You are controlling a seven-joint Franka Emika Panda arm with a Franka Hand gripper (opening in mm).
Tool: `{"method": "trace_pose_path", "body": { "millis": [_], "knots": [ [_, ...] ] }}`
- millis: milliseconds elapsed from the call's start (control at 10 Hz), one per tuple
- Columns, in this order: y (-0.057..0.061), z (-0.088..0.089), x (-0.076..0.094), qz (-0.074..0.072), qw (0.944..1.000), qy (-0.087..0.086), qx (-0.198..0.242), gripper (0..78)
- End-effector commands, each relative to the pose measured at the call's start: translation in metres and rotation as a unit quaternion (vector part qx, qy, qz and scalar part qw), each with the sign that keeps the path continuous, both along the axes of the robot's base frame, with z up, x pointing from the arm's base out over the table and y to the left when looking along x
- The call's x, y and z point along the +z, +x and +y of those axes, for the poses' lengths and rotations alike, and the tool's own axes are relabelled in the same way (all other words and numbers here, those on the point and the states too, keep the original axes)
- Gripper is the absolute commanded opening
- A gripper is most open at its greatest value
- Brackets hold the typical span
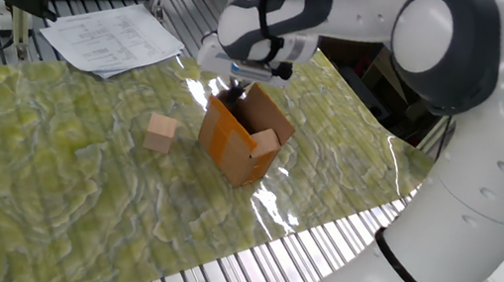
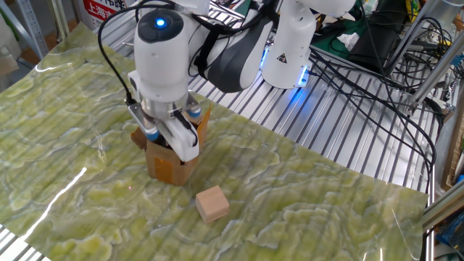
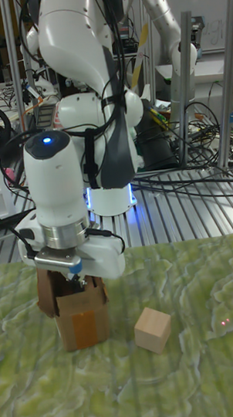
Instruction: Open a box
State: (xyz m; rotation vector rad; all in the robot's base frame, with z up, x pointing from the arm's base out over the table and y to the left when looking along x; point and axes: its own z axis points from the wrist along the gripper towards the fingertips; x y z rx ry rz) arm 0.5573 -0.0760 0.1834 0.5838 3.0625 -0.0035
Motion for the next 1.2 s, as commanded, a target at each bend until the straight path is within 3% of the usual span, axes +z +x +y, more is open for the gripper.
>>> {"method": "trace_pose_path", "body": {
  "millis": [100, 600, 1200],
  "knots": [
    [0.011, 0.005, 0.005, 0.003, 1.0000, -0.004, -0.005, 0.0],
    [0.043, 0.012, 0.013, 0.012, 0.9997, -0.010, -0.016, 0.0],
    [0.053, 0.013, -0.006, 0.005, 0.9997, -0.009, -0.022, 0.0]
  ]
}}
